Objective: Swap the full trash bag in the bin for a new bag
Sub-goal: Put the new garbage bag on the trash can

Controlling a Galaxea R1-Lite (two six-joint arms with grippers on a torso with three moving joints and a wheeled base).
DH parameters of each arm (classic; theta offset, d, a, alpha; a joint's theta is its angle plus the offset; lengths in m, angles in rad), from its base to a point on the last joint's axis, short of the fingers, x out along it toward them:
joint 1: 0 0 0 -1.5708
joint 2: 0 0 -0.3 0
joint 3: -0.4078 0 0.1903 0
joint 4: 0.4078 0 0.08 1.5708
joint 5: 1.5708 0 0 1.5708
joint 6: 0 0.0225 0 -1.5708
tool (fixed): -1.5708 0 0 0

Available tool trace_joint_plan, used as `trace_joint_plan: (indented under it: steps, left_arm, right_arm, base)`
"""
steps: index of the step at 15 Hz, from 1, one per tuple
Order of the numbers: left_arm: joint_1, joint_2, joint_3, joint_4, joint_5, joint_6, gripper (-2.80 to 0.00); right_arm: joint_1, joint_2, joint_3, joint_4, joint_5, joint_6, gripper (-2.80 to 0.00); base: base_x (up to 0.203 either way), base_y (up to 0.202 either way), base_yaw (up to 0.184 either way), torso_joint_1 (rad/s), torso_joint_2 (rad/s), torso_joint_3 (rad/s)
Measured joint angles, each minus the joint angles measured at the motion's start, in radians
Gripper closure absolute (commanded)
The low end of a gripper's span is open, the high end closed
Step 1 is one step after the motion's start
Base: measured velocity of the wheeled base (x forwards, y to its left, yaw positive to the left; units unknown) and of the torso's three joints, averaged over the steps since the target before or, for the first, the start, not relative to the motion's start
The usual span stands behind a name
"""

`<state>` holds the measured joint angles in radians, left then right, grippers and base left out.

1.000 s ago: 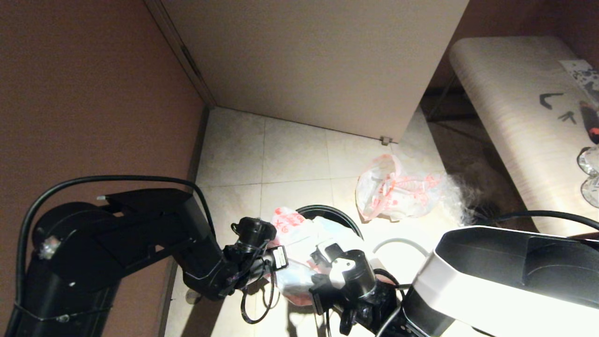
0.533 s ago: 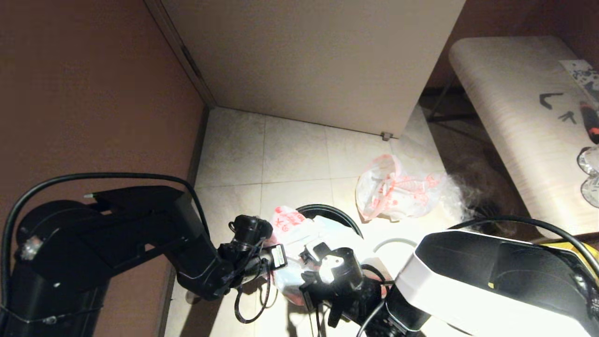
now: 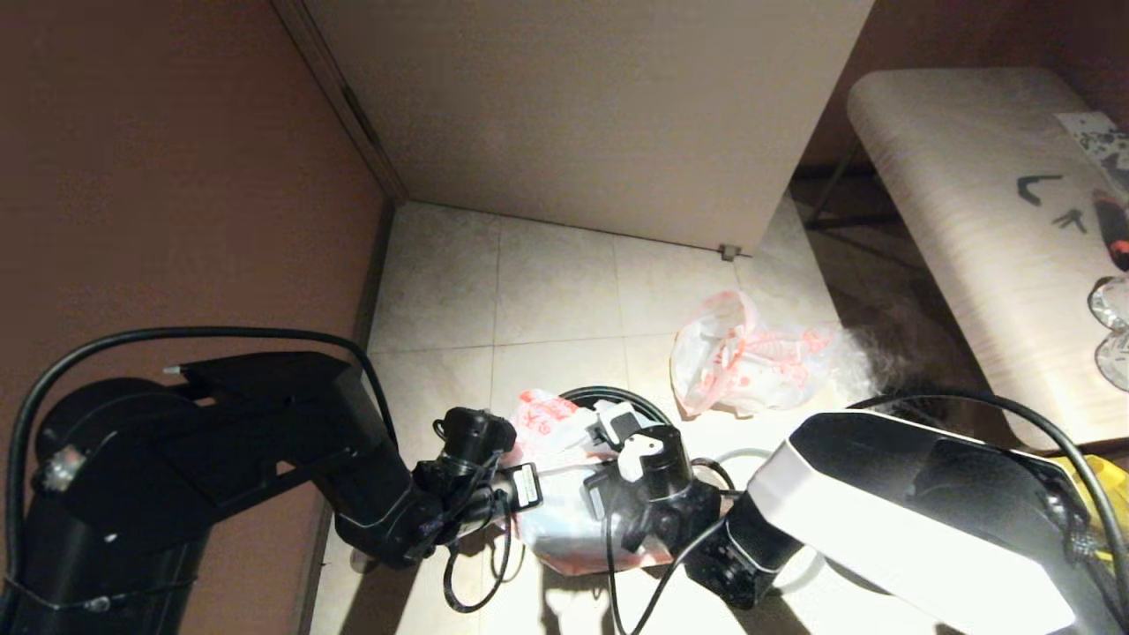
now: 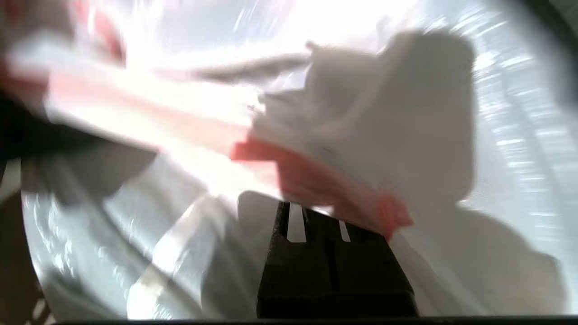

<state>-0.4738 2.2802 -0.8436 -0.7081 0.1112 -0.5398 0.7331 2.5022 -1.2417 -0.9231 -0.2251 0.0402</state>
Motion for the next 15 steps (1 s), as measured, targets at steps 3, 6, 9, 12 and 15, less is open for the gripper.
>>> trace_joint_plan:
  steps: [3,6,9,12,15]
  left_arm:
    - [-0.006,0.001,0.007,-0.001,0.000,0.000,0.00]
    - [-0.020,-0.002,0.045,-0.061,-0.003,0.027,0.00]
    - [-0.036,0.003,0.088,-0.145,-0.004,0.064,0.00]
    - [-0.051,0.003,0.140,-0.182,-0.051,0.107,0.00]
    - [-0.054,0.015,0.174,-0.259,-0.068,0.153,0.00]
  right_arm:
    - [-0.012,-0.059,-0.017,0.017,0.000,-0.003,0.00]
    - [-0.021,-0.068,-0.086,0.067,0.001,-0.005,0.00]
    - [-0.034,-0.053,-0.164,0.113,0.004,-0.007,0.00]
    - [-0.059,-0.019,-0.249,0.144,0.006,-0.023,0.00]
    - [-0.089,0.007,-0.325,0.185,0.009,-0.026,0.00]
  base:
    - [0.000,0.000,0.000,0.000,0.00,0.000]
    - [0.000,0.000,0.000,0.000,0.00,0.000]
    - [0.000,0.000,0.000,0.000,0.00,0.000]
    - [0.000,0.000,0.000,0.000,0.00,0.000]
    - [0.000,0.000,0.000,0.000,0.00,0.000]
